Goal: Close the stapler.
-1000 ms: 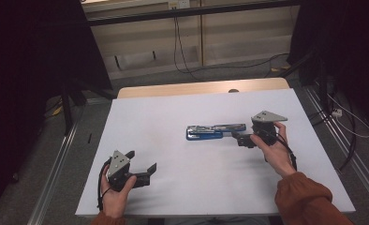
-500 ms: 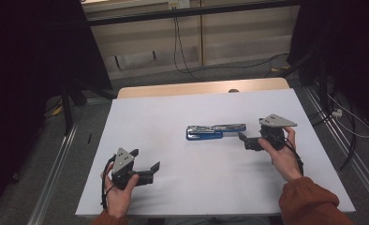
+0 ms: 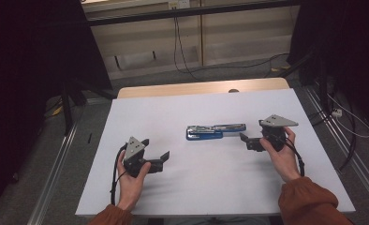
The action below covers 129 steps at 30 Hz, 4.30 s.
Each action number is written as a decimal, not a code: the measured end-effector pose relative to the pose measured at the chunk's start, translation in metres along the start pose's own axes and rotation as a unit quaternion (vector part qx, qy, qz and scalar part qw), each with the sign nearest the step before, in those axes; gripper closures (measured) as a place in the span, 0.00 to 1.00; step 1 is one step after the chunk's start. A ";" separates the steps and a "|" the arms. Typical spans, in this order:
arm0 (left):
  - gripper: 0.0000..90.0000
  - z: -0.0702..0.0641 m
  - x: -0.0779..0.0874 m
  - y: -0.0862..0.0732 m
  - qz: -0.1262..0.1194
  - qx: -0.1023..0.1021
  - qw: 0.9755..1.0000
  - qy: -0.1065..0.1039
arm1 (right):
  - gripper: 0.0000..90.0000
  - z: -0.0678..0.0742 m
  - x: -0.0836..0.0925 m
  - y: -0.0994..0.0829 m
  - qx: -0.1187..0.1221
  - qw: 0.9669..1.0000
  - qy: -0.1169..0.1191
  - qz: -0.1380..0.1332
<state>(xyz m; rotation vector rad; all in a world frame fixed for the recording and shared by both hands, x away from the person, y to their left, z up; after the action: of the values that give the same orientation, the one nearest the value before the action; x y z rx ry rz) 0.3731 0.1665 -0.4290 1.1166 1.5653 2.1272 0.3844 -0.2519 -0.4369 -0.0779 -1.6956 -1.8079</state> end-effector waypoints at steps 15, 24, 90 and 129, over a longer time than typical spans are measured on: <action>0.08 0.000 -0.031 0.027 -0.026 -0.017 1.000 0.002 | 0.20 0.002 0.001 0.000 -0.005 1.000 0.026 -0.015; 0.08 0.006 -0.059 0.038 -0.012 -0.009 1.000 0.006 | 0.37 -0.002 -0.006 -0.004 -0.015 0.999 0.037 0.007; 1.00 -0.010 -0.124 0.032 0.074 -0.051 0.993 -0.072 | 1.00 -0.008 -0.014 -0.013 0.016 0.997 0.057 0.048; 1.00 -0.013 -0.131 0.029 0.089 -0.032 0.991 -0.096 | 1.00 -0.011 -0.031 -0.013 0.000 0.994 0.032 0.105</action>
<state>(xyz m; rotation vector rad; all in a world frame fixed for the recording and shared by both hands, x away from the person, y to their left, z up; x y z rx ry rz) 0.4569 0.0652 -0.4589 1.4392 1.3483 2.0871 0.4068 -0.2499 -0.4648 -0.1886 -1.5807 -1.6375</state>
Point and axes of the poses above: each handheld gripper's, and its own axes: x roughly backward along the jaws, y roughly out of its top, z roughly to its left, the point moved 1 cm from there along -x, roughly forward along the jaws, and after that the axes turned 9 degrees about -x, right-handed, at the moved point
